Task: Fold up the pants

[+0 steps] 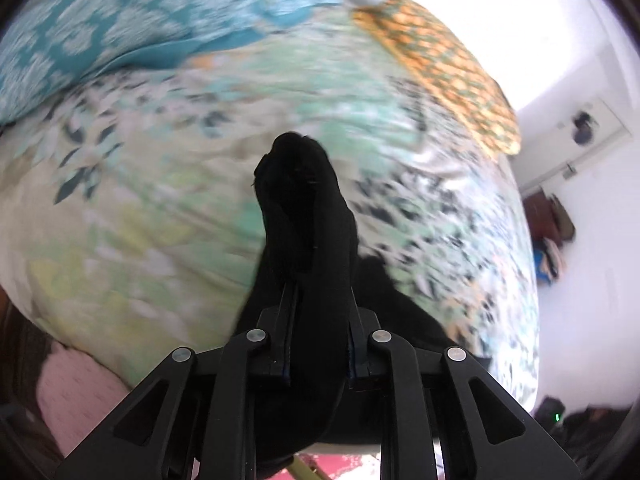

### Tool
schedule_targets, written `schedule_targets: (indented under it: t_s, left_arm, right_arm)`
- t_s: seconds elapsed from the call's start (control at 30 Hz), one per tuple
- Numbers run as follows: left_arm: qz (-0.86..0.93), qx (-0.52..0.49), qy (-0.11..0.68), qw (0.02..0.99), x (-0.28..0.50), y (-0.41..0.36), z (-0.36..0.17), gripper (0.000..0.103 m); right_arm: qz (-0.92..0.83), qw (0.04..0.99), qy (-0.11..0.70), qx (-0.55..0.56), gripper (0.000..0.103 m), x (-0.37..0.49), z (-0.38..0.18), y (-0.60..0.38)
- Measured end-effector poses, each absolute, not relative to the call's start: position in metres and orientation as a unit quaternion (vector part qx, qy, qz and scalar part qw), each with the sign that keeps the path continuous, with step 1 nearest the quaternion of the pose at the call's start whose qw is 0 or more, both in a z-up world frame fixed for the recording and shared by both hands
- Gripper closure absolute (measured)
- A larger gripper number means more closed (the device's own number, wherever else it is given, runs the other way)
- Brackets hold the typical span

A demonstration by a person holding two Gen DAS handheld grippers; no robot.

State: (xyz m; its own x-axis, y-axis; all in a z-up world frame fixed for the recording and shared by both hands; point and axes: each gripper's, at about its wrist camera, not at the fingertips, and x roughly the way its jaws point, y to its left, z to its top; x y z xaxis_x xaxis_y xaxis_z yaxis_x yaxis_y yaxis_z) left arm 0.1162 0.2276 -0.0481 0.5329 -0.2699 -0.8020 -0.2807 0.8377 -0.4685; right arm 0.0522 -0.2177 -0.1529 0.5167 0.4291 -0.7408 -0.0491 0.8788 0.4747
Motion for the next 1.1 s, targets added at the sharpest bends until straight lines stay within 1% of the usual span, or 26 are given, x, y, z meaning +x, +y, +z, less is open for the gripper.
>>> schedule_targets:
  t_s: [0.1,0.2,0.33,0.43,0.5,0.57,0.6,0.63,0.67,0.7,0.73,0.77,0.8,0.83,0.87,0.93,1.03,1.1]
  left_arm:
    - [-0.02,-0.247,0.485,0.839,0.119,0.175,-0.041,0.087]
    - [-0.038,-0.177,0.483,0.856,0.122,0.11,-0.044,0.088]
    - [-0.083,-0.12,0.506,0.85,0.128,0.038,-0.068,0.092]
    - [-0.12,-0.083,0.536,0.832,0.13,-0.009,-0.098,0.091]
    - [-0.153,-0.07,0.561,0.81,0.132,-0.033,-0.121,0.084]
    - [-0.167,-0.053,0.573,0.801,0.128,-0.045,-0.126,0.071]
    - [-0.177,-0.056,0.569,0.801,0.125,-0.044,-0.122,0.068]
    - [-0.196,-0.073,0.557,0.803,0.123,-0.039,-0.11,0.057]
    - [-0.211,-0.09,0.545,0.807,0.121,-0.034,-0.098,0.044]
    - [-0.219,-0.104,0.529,0.813,0.12,-0.026,-0.084,0.037]
    - [-0.22,-0.118,0.503,0.828,0.118,-0.012,-0.064,0.027]
    - [-0.213,-0.125,0.48,0.842,0.118,-0.002,-0.052,0.023]
    - [-0.2,-0.13,0.461,0.855,0.119,0.012,-0.04,0.015]
    - [-0.18,-0.134,0.443,0.868,0.119,0.028,-0.03,0.011]
    - [-0.146,-0.139,0.424,0.883,0.12,0.051,-0.021,0.01]
    - [-0.095,-0.151,0.413,0.893,0.122,0.083,-0.02,0.01]
    - [-0.008,-0.185,0.413,0.892,0.119,0.132,-0.04,0.01]
    - [0.039,-0.209,0.415,0.885,0.108,0.158,-0.062,0.01]
  right_arm:
    - [0.141,0.849,0.465,0.207,0.019,0.051,-0.15,-0.22]
    - [0.138,0.852,0.46,0.209,0.019,0.048,-0.147,-0.223]
    - [0.13,0.854,0.457,0.213,0.019,0.044,-0.146,-0.23]
    - [0.12,0.856,0.45,0.225,0.019,0.042,-0.146,-0.239]
    - [0.113,0.859,0.438,0.239,0.019,0.039,-0.143,-0.246]
    - [0.108,0.863,0.424,0.252,0.019,0.035,-0.141,-0.254]
    - [0.105,0.865,0.418,0.258,0.019,0.033,-0.14,-0.258]
    - [0.101,0.866,0.411,0.266,0.019,0.031,-0.14,-0.264]
    - [0.096,0.866,0.407,0.274,0.019,0.03,-0.14,-0.269]
    - [0.091,0.865,0.404,0.283,0.019,0.03,-0.142,-0.274]
    - [0.086,0.862,0.403,0.295,0.019,0.03,-0.143,-0.279]
    - [0.083,0.86,0.402,0.302,0.019,0.032,-0.144,-0.282]
    - [0.081,0.86,0.4,0.306,0.019,0.033,-0.144,-0.284]
    - [0.086,0.861,0.398,0.304,0.019,0.035,-0.143,-0.281]
    - [0.101,0.862,0.398,0.298,0.019,0.038,-0.141,-0.276]
    - [0.169,0.858,0.402,0.273,0.019,0.042,-0.137,-0.249]
    - [0.312,0.823,0.426,0.21,0.019,0.044,-0.136,-0.181]
    - [0.372,0.793,0.456,0.159,0.019,0.042,-0.143,-0.138]
